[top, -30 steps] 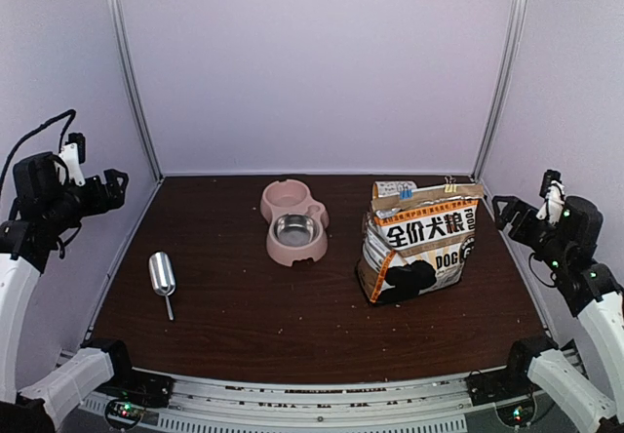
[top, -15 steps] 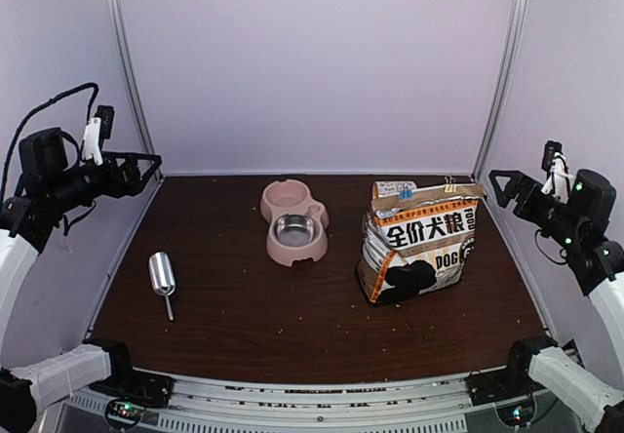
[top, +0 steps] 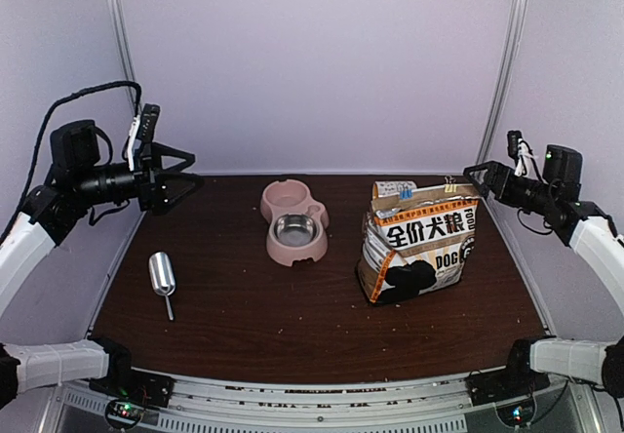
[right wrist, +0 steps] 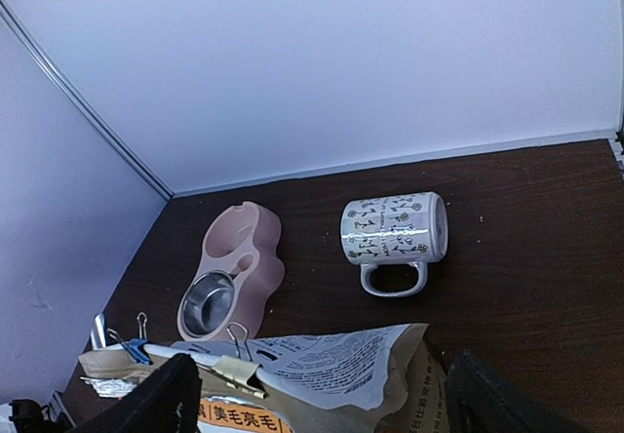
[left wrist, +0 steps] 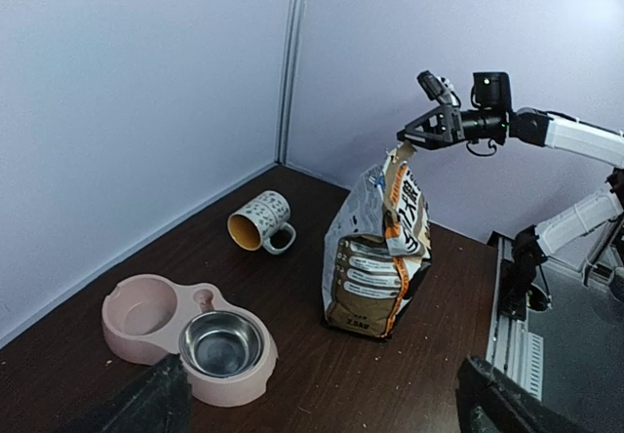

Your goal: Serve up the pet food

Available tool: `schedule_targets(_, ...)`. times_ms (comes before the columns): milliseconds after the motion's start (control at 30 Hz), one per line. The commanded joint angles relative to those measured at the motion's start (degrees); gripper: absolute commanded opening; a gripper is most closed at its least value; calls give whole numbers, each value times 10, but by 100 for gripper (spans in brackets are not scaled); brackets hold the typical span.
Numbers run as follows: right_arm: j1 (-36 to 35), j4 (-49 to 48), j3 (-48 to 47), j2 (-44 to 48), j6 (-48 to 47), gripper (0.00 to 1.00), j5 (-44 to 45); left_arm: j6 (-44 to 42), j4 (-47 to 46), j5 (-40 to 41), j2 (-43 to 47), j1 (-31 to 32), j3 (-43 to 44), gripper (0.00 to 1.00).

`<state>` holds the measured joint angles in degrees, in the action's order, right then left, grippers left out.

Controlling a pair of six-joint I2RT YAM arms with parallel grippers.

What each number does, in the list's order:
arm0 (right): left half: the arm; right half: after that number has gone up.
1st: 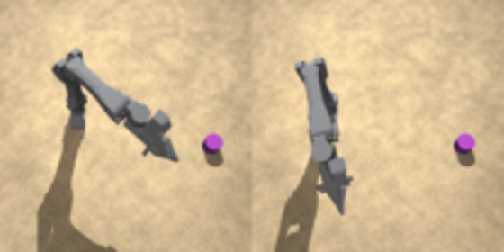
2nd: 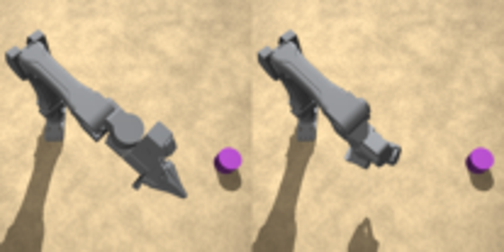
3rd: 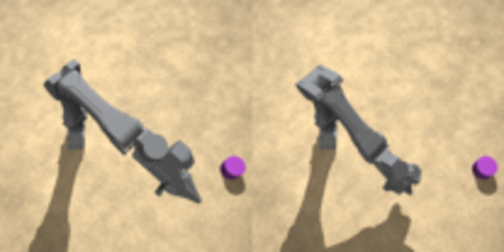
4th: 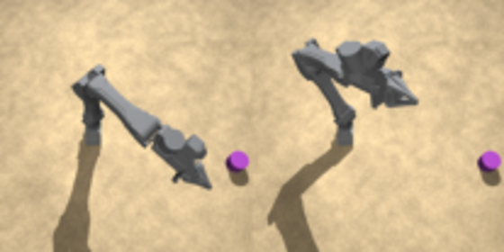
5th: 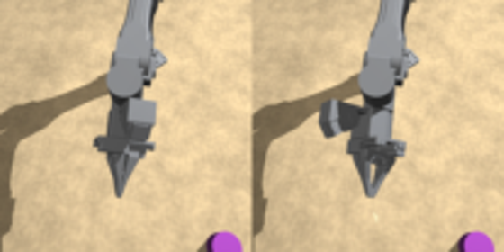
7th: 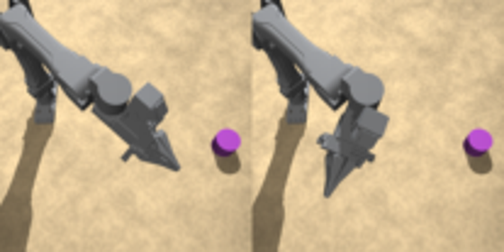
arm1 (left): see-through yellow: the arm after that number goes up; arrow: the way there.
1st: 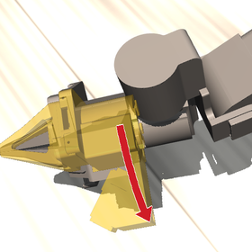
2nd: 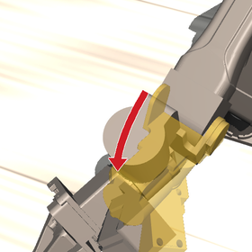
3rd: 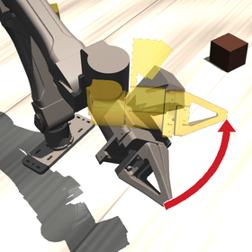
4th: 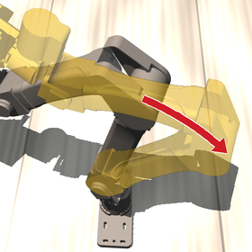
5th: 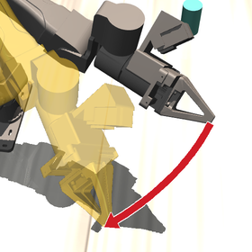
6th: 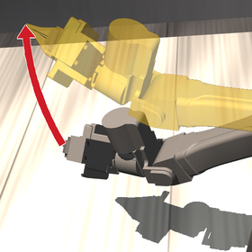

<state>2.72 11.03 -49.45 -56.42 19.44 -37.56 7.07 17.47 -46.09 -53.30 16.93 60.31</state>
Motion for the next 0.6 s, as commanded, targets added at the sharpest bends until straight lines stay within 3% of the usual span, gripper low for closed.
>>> schedule_targets(0, 27, -56, 11, -27, 2, 83, -91, -34, 0, -28, -7, 22, 10, 98)
schedule_targets(133, 31, -87, 23, -45, 16, 78, -150, -41, 10, -22, -9, 31, 11, 98)
schedule_targets(233, 32, -98, 38, -35, 13, 76, -140, -43, 11, -30, -12, 38, 11, 98)
schedule_targets(567, 34, -97, 45, -55, 5, 45, -159, -61, 40, -27, -37, 74, 20, 98)
